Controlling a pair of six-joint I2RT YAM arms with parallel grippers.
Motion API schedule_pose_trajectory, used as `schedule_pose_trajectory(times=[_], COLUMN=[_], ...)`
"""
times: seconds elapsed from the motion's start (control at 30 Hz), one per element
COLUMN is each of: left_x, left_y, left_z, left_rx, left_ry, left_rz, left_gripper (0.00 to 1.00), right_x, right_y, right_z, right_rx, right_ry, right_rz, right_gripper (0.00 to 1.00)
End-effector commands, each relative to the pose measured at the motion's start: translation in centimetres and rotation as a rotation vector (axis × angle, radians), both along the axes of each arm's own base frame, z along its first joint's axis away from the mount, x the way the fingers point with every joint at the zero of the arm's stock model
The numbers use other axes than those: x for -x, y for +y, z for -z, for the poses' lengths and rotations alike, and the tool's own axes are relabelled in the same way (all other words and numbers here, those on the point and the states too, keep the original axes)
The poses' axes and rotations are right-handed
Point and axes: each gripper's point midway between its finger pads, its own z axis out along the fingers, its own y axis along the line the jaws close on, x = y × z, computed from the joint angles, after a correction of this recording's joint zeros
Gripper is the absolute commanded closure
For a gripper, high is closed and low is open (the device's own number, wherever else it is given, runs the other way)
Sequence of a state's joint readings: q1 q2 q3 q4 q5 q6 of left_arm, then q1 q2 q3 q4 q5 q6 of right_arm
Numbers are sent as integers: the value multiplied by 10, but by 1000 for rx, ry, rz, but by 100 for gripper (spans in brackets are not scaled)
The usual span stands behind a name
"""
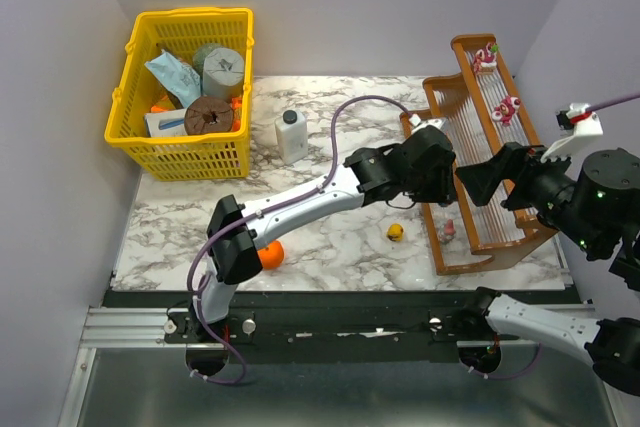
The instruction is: Place and organize the plastic toys onto the shelf
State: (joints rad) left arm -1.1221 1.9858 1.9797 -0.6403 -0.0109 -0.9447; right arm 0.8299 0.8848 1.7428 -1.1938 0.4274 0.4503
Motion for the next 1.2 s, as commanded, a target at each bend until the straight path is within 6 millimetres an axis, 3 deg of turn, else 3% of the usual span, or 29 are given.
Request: schedule_pose_trajectory(times=[0.0, 0.03, 0.1, 0.2, 0.47, 0.7, 0.83, 1.17], left_x=[16, 15, 20, 26, 32, 33, 33, 28], left_y=[-32, -41, -53, -67, -83, -89, -93, -95], left_z=[-30, -20, -35, -32, -24, -12, 5, 17], left_rx=[93, 77, 110, 137, 161, 147, 109, 68], left_ry=[23, 32, 24, 39, 50, 37, 7, -54], left_rz=[42, 44, 55, 64, 76, 84, 98, 103], left_gripper=[73, 73, 74, 73, 74, 74, 74, 73], right_x=[1, 4, 6, 10, 16, 17, 15, 12], right_y=[-1, -3, -2, -5, -9, -9, -8, -9], right_z=[-7, -14, -17, -22, -23, -19, -13, 2], right_rx=[-15, -43, -56, -67, -72, -65, -50, -26], right_ry=[-46, -78, -93, -114, -124, -116, -106, -79], right_rz=[-15, -21, -39, -50, -60, -63, -61, -39], right_gripper=[0, 0, 0, 0, 0, 0, 0, 0])
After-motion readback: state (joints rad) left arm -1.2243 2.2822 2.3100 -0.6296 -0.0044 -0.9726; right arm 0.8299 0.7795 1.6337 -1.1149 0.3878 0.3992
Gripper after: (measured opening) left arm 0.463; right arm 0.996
